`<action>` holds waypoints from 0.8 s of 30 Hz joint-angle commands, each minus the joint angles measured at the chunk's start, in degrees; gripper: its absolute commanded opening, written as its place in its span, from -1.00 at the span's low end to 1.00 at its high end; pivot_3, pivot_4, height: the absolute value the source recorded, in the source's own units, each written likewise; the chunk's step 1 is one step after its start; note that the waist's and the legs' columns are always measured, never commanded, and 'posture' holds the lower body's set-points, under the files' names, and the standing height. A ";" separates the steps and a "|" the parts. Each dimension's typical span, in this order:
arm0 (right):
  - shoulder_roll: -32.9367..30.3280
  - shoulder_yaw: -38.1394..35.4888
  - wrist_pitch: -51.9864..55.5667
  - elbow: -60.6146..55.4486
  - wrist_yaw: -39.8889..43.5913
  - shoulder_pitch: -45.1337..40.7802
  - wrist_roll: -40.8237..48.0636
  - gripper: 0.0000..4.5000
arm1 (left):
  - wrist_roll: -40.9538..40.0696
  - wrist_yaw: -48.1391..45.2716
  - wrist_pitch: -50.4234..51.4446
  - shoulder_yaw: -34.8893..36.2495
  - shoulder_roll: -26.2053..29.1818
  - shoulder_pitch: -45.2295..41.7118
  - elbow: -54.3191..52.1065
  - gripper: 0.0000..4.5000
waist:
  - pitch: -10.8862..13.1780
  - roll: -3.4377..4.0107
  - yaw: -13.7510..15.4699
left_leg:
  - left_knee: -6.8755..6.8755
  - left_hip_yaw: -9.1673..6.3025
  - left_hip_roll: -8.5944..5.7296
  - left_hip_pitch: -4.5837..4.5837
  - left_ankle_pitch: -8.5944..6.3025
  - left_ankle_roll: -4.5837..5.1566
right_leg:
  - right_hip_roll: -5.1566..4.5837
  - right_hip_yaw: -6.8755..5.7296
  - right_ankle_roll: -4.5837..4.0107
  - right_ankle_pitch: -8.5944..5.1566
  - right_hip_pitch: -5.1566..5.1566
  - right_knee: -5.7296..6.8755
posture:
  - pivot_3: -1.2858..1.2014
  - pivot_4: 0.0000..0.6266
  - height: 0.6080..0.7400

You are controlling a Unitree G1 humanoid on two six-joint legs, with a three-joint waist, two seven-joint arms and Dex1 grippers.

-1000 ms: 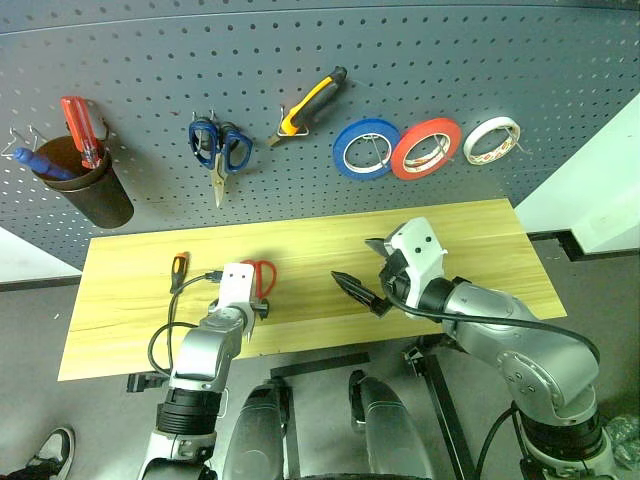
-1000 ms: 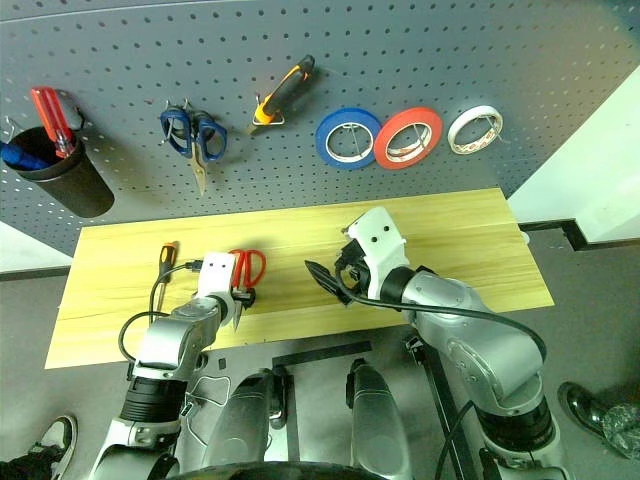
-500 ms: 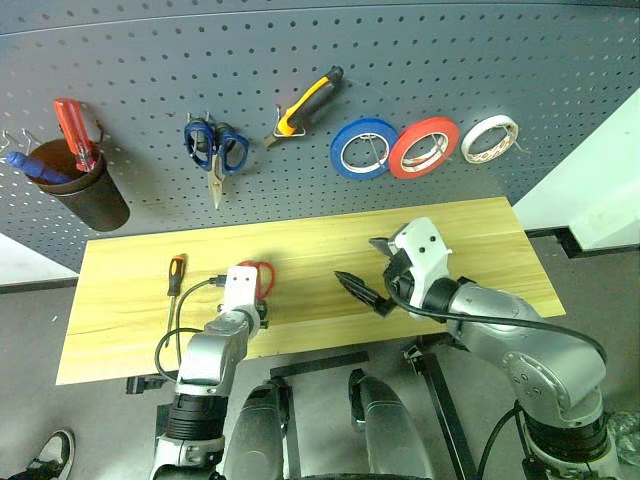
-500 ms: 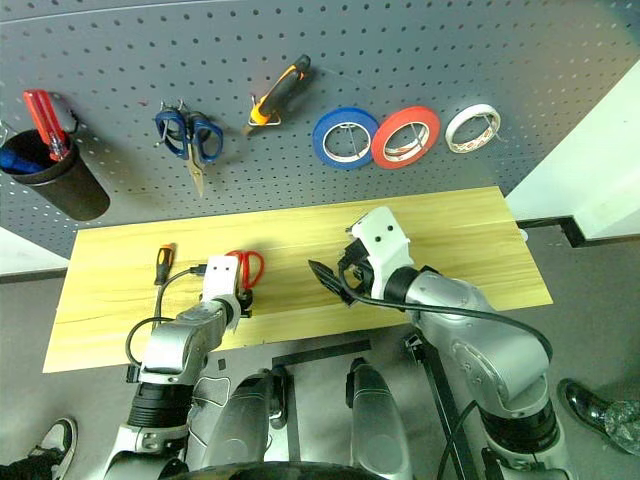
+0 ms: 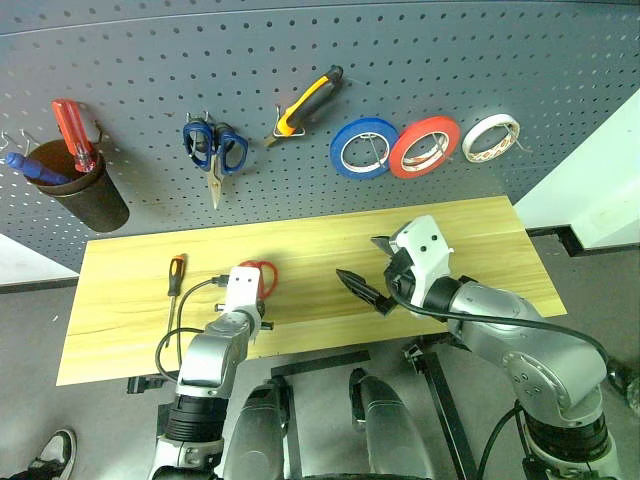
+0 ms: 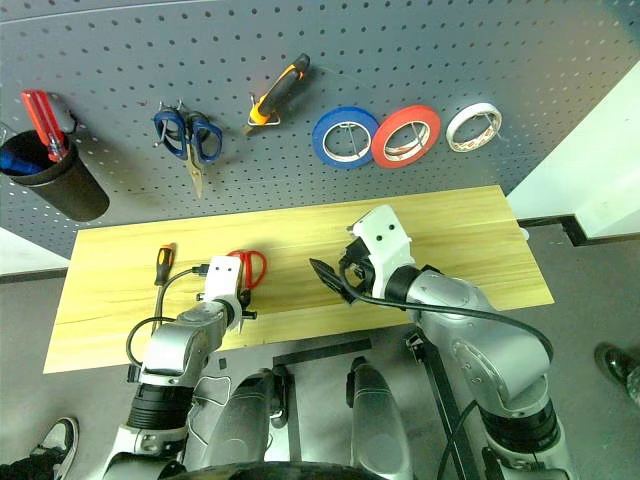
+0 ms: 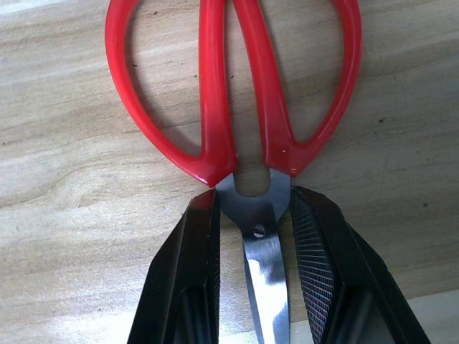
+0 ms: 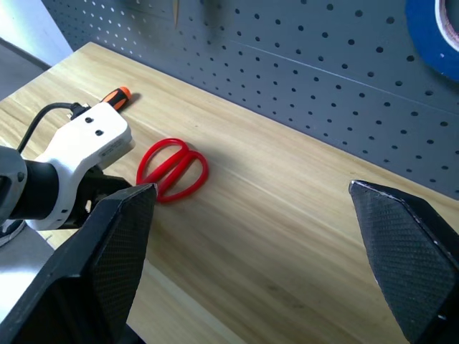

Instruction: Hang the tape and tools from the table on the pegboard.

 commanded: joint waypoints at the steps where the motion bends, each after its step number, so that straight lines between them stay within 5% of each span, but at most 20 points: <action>1: -0.52 0.05 -1.98 -0.72 0.39 -0.85 -0.94 1.00 | 1.05 -2.03 -3.26 -2.96 1.62 3.90 -1.94 -0.53 | 0.00 0.00 0.05 | -0.08 0.01 0.00 -0.03 0.00 0.00 | -0.02 0.00 0.00 0.00 -0.02 -0.07 | 0.03 0.02 0.64; 14: -0.73 0.77 -5.02 1.79 1.54 -1.21 -3.68 1.00 | 3.65 -4.27 -18.29 -7.97 2.63 7.30 -8.74 -0.53 | 0.01 -0.04 0.35 | -0.45 0.06 -0.14 -0.19 0.01 0.00 | -0.09 -0.02 0.04 0.00 -0.20 -0.22 | 0.04 -0.11 0.64; 24: -1.58 -0.20 -7.73 3.62 3.73 -1.88 -5.08 1.00 | 13.34 -5.85 -43.56 -15.76 9.13 8.54 -7.44 -0.53 | -0.01 -0.05 0.37 | -0.42 0.22 -0.11 -0.18 0.01 0.00 | 0.00 -0.01 0.12 0.05 -0.19 -0.18 | 0.05 -0.20 0.64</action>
